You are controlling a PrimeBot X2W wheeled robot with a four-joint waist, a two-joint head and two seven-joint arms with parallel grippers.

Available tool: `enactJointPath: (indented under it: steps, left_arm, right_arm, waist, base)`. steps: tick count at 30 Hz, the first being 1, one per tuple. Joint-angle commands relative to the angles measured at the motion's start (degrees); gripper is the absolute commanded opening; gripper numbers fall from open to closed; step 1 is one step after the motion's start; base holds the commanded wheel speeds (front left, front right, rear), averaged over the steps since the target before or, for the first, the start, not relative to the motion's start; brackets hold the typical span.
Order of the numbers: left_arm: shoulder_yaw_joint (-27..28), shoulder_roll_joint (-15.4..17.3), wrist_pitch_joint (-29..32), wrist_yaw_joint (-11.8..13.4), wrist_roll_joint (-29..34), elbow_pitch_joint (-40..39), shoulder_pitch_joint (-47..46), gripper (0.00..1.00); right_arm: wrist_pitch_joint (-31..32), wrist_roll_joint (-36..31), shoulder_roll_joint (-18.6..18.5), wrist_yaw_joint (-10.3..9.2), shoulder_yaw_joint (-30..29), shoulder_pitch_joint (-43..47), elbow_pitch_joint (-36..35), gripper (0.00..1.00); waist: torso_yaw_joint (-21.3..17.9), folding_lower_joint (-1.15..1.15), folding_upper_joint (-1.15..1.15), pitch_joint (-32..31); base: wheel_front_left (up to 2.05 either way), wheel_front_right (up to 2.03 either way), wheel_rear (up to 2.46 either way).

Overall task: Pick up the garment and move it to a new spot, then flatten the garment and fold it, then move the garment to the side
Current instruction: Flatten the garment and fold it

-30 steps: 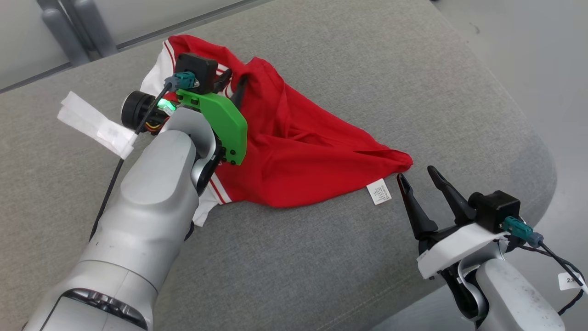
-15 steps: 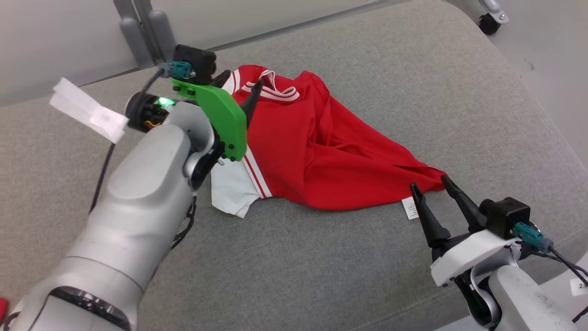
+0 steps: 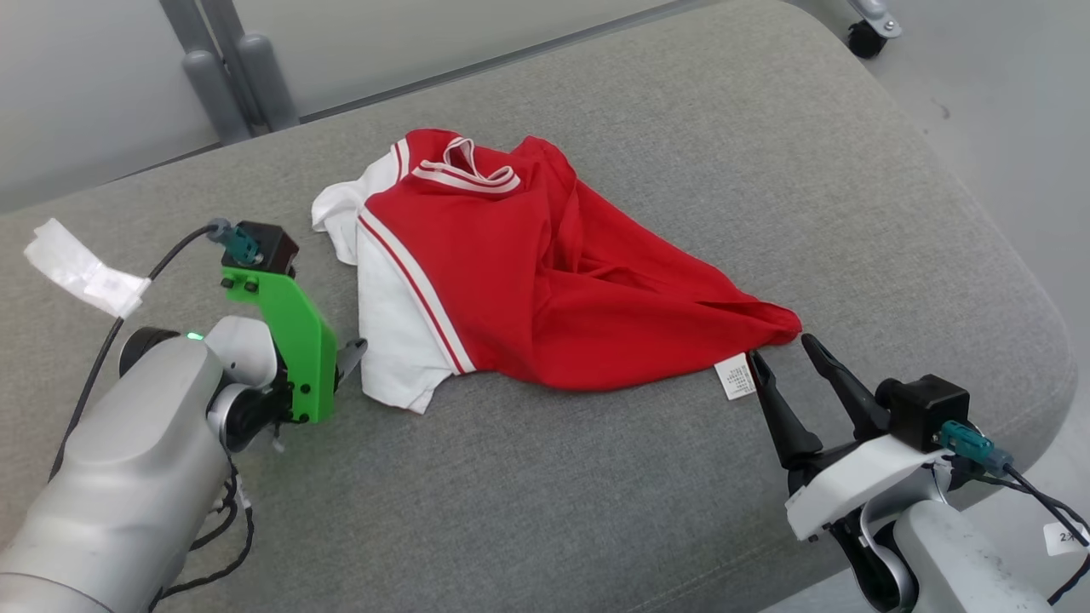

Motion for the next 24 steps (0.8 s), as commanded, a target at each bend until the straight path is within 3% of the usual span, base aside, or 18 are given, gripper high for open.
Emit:
enactJointPath:
  steps: [1, 10, 11, 12, 17, 24]
  left_arm:
    - [-0.3, 0.6, 0.6, 0.0, -0.5, 0.6, 1.3, 1.00]
    - [-0.9, -0.4, 2.2, 0.0, -5.1, 0.6, 2.6, 0.98]
    - [-1.1, -0.6, 1.9, 0.0, -5.4, 0.5, 2.5, 0.23]
    - [-1.1, -0.7, 1.4, 0.0, -5.8, 0.2, 2.3, 0.00]
    - [-1.5, 0.2, 0.3, 0.0, -7.1, -2.2, 1.2, 0.00]
    - [-0.9, 3.9, -1.7, 0.0, -9.7, -8.8, 1.3, 0.00]
  right_arm:
    - [-0.1, 0.4, 0.1, -0.08, 0.1, -0.4, 0.1, 1.00]
    - [-0.1, 0.4, 0.3, -0.08, -0.3, -0.3, 0.7, 1.00]
    - [-0.1, 0.3, 0.4, -0.08, -0.1, -0.4, 0.6, 1.00]
    - [-0.1, 0.4, 0.4, -0.08, 0.0, -0.5, 0.6, 1.00]
    - [-0.1, 0.3, -0.3, -0.08, -0.5, 0.5, 0.8, 1.00]
    - [-0.1, 0.1, -1.1, -0.08, -0.5, 2.4, 0.7, 1.00]
  waist:
    - [-1.5, 0.00, 0.00, 1.0]
    - [-1.8, 0.00, 0.00, 0.9]
    - [-1.5, 0.00, 0.00, 0.7]
    - [-1.1, 0.00, 0.00, 0.6]
    - [1.8, 0.00, 0.00, -0.8]
    - [7.7, 0.00, 0.00, -3.7]
  base:
    - [0.00, 0.00, 0.00]
    - [0.00, 0.00, 0.00]
    - [0.00, 0.00, 0.00]
    - [0.00, 0.00, 0.00]
    - [0.00, 0.00, 0.00]
    - [0.00, 0.00, 0.00]
